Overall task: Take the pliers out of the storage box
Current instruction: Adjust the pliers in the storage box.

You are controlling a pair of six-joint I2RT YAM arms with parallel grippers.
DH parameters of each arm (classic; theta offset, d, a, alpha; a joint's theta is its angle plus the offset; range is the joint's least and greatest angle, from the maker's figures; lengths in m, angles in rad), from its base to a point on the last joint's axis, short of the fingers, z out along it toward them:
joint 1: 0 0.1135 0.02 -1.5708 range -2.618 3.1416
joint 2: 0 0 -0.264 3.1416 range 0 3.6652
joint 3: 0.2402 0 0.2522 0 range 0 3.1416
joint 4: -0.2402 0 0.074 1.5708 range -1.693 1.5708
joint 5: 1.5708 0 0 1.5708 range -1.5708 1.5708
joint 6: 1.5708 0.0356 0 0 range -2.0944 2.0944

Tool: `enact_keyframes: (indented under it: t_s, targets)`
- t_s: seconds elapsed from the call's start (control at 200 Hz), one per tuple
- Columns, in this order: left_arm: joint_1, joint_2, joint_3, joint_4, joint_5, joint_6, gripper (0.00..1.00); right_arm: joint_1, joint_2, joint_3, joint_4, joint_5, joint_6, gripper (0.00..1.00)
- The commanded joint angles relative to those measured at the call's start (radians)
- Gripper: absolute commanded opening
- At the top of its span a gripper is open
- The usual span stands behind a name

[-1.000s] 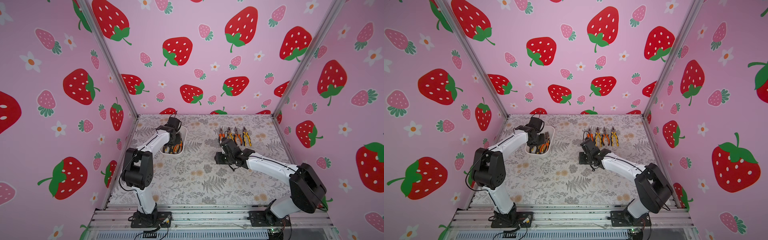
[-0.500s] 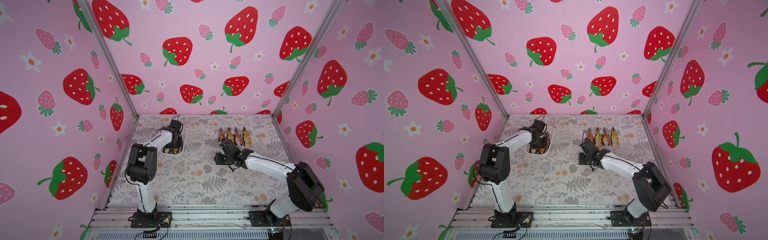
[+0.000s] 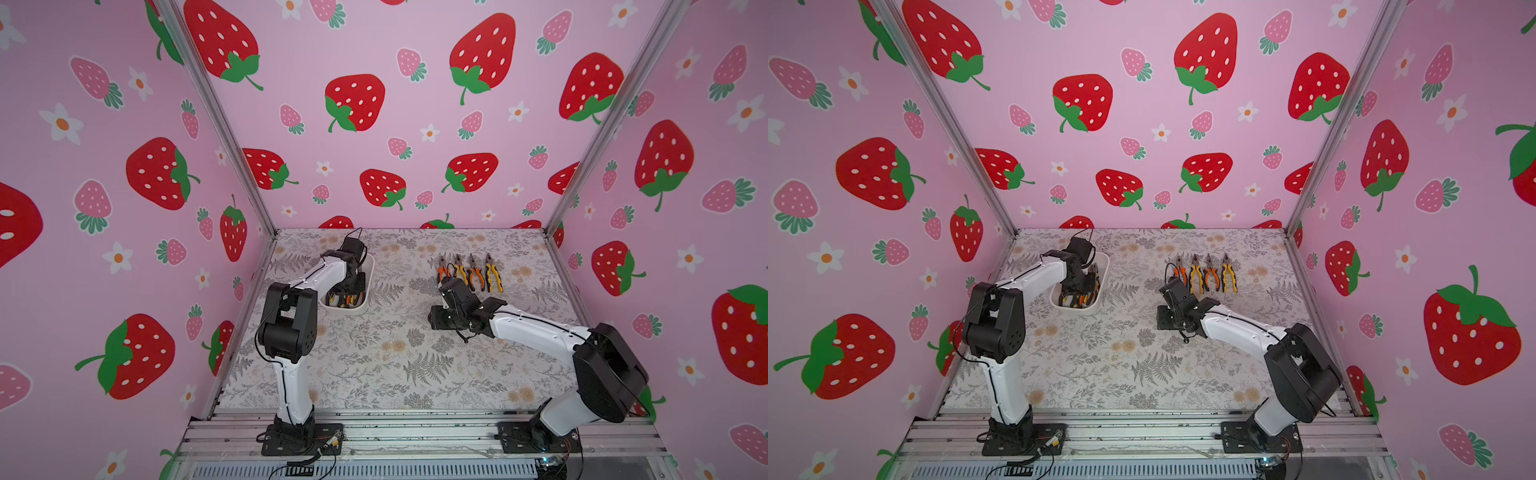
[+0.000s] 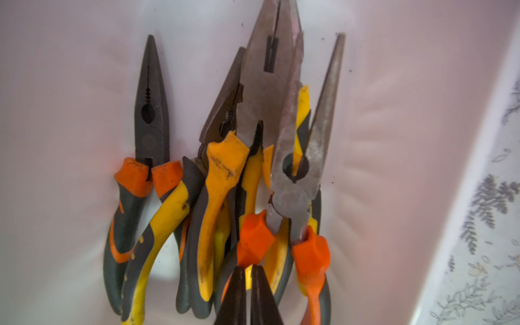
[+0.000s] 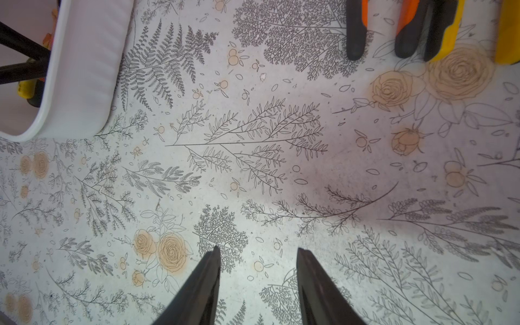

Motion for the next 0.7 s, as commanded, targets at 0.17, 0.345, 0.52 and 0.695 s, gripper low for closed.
enact_keyframes:
  t_s: [0.17, 0.345, 0.52, 0.695]
  targets:
    - [0.036, 0.062, 0.051, -0.071, 0.008, 0.152, 0.37, 0.003, 0.009, 0.005, 0.005, -0.011, 0.002, 0.49]
    - [0.048, 0.071, 0.064, -0.080, 0.093, 0.237, 0.34, 0.004, 0.007, 0.002, 0.008, -0.015, 0.003, 0.49]
    - [0.048, 0.096, 0.067, -0.097, 0.110, 0.238, 0.17, 0.003, 0.005, 0.002, 0.008, -0.015, 0.003, 0.49]
    - [0.047, 0.083, 0.075, -0.103, 0.078, 0.210, 0.07, 0.004, 0.013, 0.004, 0.011, -0.017, 0.005, 0.49]
